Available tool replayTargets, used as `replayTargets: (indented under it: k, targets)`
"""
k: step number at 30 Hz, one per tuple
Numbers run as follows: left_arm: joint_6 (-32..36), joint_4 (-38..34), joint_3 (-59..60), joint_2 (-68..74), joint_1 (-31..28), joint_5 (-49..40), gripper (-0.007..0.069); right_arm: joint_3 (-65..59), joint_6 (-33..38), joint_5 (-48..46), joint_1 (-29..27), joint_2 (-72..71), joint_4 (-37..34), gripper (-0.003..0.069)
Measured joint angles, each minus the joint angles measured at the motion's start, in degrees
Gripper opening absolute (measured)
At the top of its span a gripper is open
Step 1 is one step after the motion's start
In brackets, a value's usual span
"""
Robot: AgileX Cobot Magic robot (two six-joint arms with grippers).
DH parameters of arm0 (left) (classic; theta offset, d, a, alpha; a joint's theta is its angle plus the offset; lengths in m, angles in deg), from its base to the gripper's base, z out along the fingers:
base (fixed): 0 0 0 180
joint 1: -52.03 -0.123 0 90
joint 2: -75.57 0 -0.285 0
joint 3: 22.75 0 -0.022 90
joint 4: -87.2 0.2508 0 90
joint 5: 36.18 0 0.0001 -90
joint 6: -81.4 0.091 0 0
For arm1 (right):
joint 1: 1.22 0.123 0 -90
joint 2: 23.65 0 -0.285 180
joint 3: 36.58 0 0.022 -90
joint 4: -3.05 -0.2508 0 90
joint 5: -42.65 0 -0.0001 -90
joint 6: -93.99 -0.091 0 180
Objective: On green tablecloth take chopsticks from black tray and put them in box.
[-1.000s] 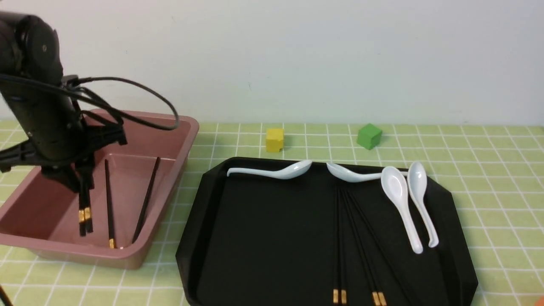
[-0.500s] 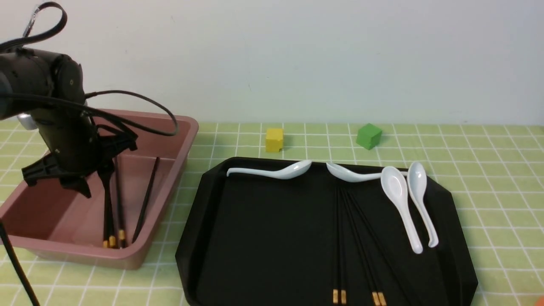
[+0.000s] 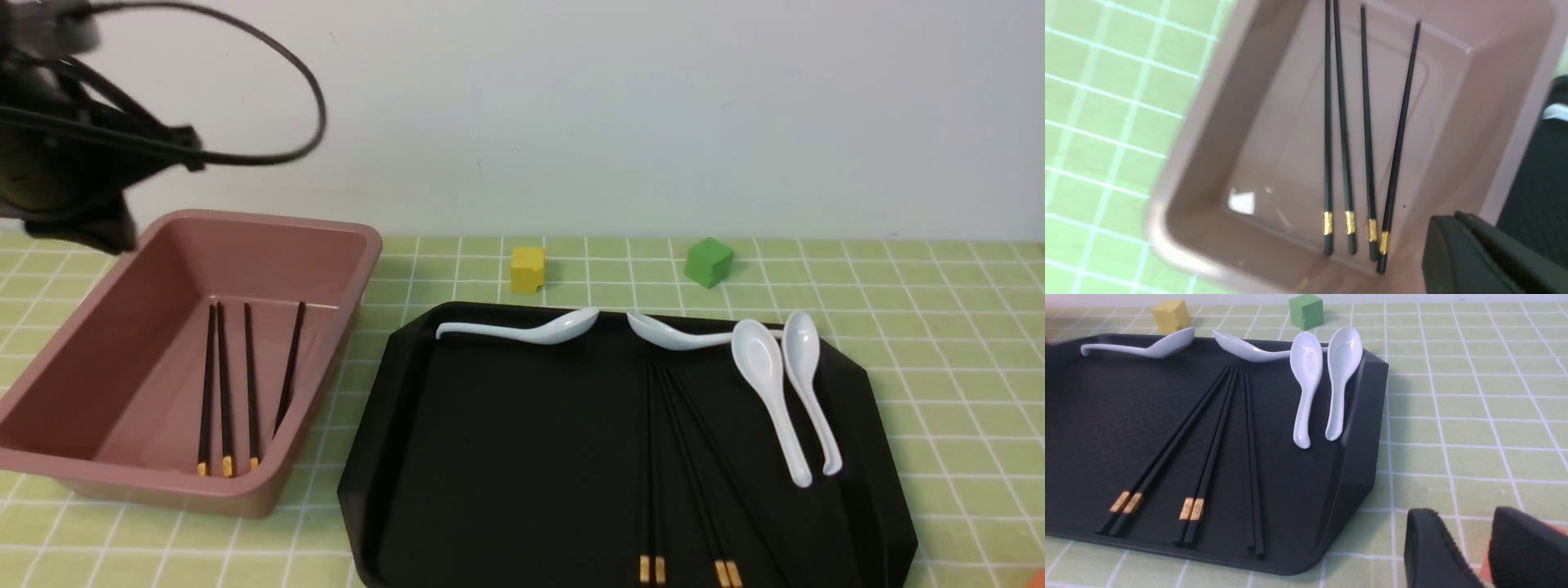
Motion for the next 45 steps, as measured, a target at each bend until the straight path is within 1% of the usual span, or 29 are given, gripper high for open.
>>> replayTargets:
  k: [3, 4, 8, 9, 10, 11, 12, 13, 15, 17, 18, 19, 21, 26, 29, 45]
  targets:
    - [0.9, 0.0, 6.2, -7.2, 0.0, 0.8, -0.0013, 0.0, 0.0, 0.0, 0.0, 0.0, 0.0, 0.0240]
    - [1.4, -0.2, 10.8, -12.3, 0.0, 2.3, -0.0013, 0.0, 0.0, 0.0, 0.0, 0.0, 0.0, 0.0240]
    - [1.7, -3.1, 26.4, -24.8, 0.0, 10.5, -0.0013, 0.0, 0.0, 0.0, 0.0, 0.0, 0.0, 0.0240]
    - [1.7, -3.4, 27.3, -26.2, 0.0, 11.0, -0.0013, 0.0, 0.0, 0.0, 0.0, 0.0, 0.0, 0.0240]
    - [2.1, -6.4, 35.9, -31.6, 0.0, 17.0, -0.0013, 0.0, 0.0, 0.0, 0.0, 0.0, 0.0, 0.0240]
    - [2.4, -7.6, 38.7, -34.1, 0.0, 18.4, -0.0013, 0.0, 0.0, 0.0, 0.0, 0.0, 0.0, 0.0240]
    - [3.6, -10.2, 44.3, -37.0, 0.0, 23.7, -0.0013, 0.0, 0.0, 0.0, 0.0, 0.0, 0.0, 0.0240]
    - [4.8, -12.7, 48.5, -39.6, 0.0, 27.1, -0.0013, 0.0, 0.0, 0.0, 0.0, 0.0, 0.0, 0.0240]
    - [7.1, -17.7, 55.2, -44.0, 0.0, 32.2, -0.0013, 0.0, 0.0, 0.0, 0.0, 0.0, 0.0, 0.0240]
    - [9.3, -21.6, 59.7, -47.4, 0.0, 35.5, -0.0013, 0.0, 0.0, 0.0, 0.0, 0.0, 0.0, 0.0240]
    - [9.6, -21.9, 59.7, -47.4, 0.0, 35.8, -0.0013, 0.0, 0.0, 0.0, 0.0, 0.0, 0.0, 0.0240]
    - [11.8, -23.9, 61.8, -49.1, 0.0, 38.1, -0.0013, 0.0, 0.0, 0.0, 0.0, 0.0, 0.0, 0.0240]
    - [15.0, -25.0, 62.8, -50.1, 0.0, 40.2, -0.0013, 0.0, 0.0, 0.0, 0.0, 0.0, 0.0, 0.0240]
    - [21.5, -25.6, 62.9, -50.1, 0.0, 46.8, -0.0013, 0.0, 0.0, 0.0, 0.0, 0.0, 0.0, 0.0240]
    - [22.3, -25.7, 62.9, -50.1, 0.0, 48.4, -0.0013, 0.0, 0.0, 0.0, 0.0, 0.0, 0.0, 0.0240]
    - [22.5, -26.2, 62.9, -50.1, 0.0, 48.4, -0.0013, 0.0, 0.0, 0.0, 0.0, 0.0, 0.0, 0.0240]
